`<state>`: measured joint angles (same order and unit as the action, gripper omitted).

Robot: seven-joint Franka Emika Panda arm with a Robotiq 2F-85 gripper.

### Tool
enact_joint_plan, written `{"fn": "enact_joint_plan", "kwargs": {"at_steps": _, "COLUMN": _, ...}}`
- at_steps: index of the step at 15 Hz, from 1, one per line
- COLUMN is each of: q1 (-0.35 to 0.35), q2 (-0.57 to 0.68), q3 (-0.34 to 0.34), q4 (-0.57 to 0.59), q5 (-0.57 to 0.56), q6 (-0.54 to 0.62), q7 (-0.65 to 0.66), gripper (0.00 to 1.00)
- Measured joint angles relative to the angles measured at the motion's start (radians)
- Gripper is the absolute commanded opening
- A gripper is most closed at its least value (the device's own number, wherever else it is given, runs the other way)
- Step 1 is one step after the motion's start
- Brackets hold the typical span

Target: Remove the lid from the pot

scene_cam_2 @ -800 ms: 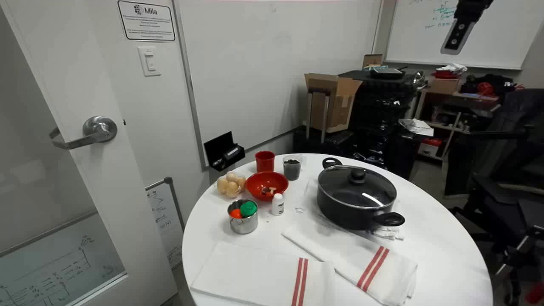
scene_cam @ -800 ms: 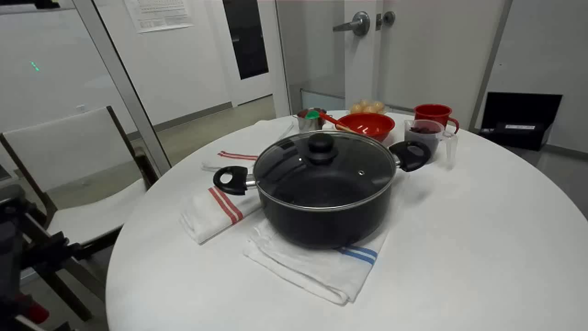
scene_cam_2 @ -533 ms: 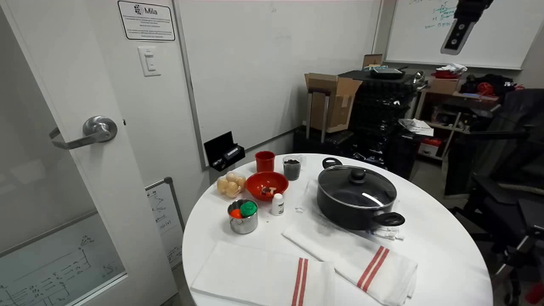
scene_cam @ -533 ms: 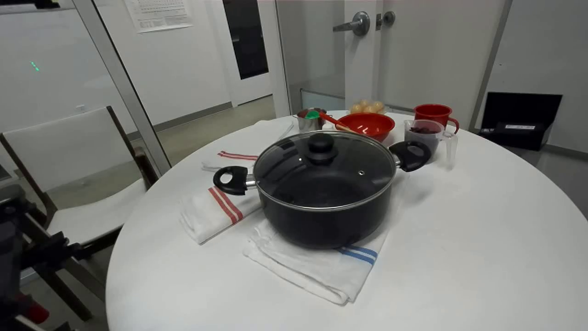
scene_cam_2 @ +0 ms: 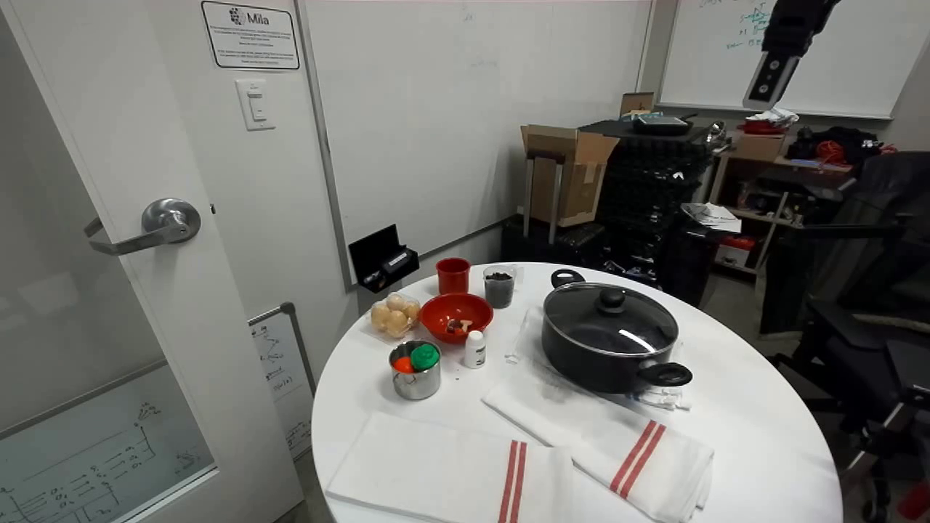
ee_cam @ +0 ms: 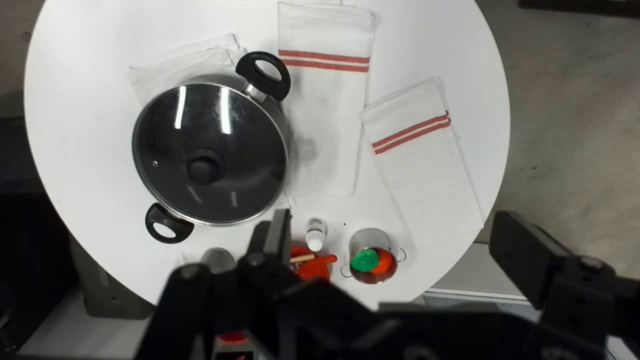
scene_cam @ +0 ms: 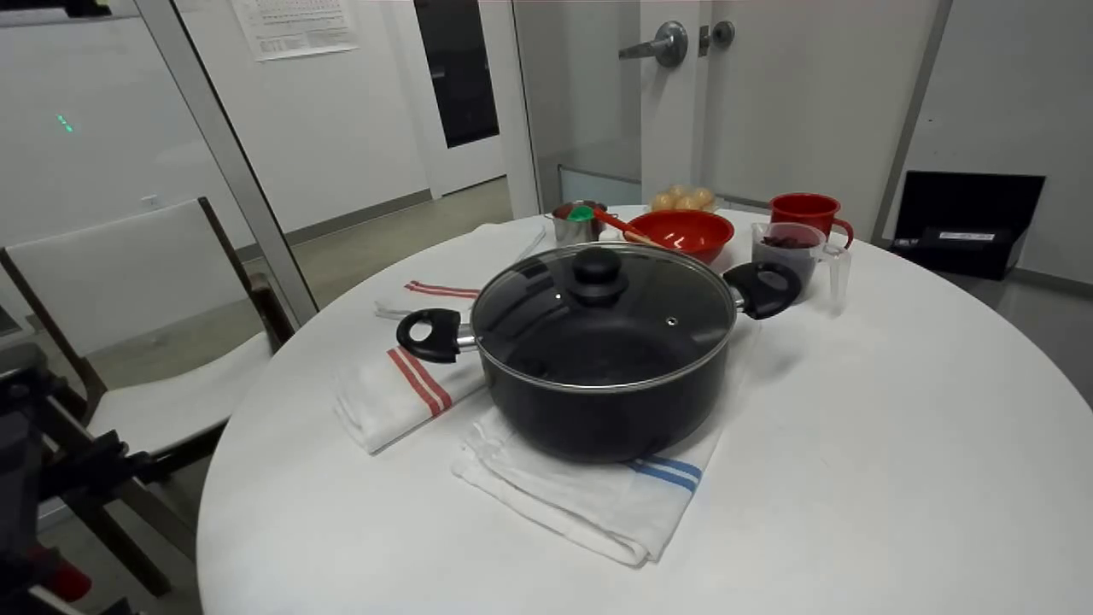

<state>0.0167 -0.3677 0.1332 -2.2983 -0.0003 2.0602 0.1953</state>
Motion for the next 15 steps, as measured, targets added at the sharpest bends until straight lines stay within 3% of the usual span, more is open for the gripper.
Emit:
{"fn": "enact_joint_plan", "kwargs": {"at_steps": 8, "q1": -0.028, "q2": 0.286, "q3": -0.127, "q4": 0.122, "q5": 0.088, "q6": -0.026, "q7": -0.05, "gripper": 1.0}}
{"fn": "enact_joint_plan", "kwargs": {"at_steps": 15, "q1": -0.081, "q2": 0.526, "q3": -0.181, "q4": 0.24, "q5": 0.215, "q6": -0.068, "q7": -0.06, "gripper": 1.0}}
